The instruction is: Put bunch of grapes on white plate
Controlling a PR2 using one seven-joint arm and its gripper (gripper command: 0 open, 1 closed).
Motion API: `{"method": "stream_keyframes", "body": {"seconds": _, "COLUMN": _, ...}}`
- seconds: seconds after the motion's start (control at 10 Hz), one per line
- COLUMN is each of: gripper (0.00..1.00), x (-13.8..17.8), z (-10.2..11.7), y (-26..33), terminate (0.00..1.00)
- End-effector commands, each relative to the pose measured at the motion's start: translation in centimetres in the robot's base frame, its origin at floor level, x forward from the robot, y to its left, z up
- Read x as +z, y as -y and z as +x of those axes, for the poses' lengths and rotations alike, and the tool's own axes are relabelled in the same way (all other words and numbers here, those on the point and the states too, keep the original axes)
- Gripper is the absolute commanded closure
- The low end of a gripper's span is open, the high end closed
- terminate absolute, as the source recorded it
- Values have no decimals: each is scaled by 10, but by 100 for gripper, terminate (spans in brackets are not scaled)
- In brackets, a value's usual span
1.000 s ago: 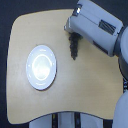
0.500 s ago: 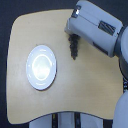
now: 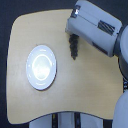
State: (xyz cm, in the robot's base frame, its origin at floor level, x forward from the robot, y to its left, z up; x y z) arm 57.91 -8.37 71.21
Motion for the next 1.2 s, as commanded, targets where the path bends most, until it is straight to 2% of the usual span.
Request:
{"method": "stream_keyframes", "body": {"seconds": 0.0, "gripper": 100, "x": 3, "z": -1, "y": -6, "terminate": 0}}
{"method": "stream_keyframes", "body": {"seconds": 0.4, "gripper": 100, "x": 20, "z": -5, "y": -4, "terminate": 0}}
{"method": "stream_keyframes", "body": {"seconds": 0.6, "gripper": 100, "x": 47, "z": -6, "y": -15, "terminate": 0}}
{"method": "stream_keyframes", "body": {"seconds": 1.1, "gripper": 100, "x": 140, "z": -18, "y": -50, "terminate": 0}}
